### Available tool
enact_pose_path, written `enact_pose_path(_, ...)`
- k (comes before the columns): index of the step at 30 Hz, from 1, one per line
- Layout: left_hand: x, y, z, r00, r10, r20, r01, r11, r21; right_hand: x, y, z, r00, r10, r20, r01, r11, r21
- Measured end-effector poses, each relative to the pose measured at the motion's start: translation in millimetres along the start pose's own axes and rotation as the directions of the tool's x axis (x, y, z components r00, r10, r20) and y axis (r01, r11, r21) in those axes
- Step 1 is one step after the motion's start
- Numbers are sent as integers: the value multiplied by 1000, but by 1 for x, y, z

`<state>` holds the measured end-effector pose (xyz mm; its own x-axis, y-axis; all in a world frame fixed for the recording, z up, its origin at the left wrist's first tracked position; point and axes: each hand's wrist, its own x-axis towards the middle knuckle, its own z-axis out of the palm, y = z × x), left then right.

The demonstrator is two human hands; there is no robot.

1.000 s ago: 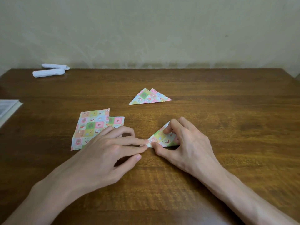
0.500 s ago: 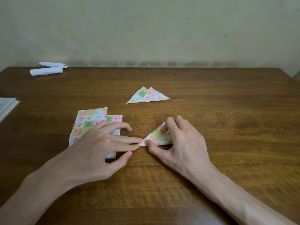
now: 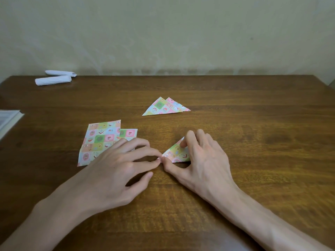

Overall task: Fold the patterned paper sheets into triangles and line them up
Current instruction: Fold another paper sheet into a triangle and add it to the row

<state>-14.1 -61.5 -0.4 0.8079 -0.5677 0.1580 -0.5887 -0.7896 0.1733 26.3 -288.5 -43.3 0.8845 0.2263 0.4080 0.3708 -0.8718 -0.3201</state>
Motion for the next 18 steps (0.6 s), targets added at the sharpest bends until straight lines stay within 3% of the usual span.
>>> enact_pose_path(9,-1,1,2,998,-47,35,48,998,-31,1,3,-3,999,12,35,-13,999,34)
enact_pose_path(18,3,6,3,997,-38,66,39,999,-13,2,14,-9,987,-6,159,-14,992,124)
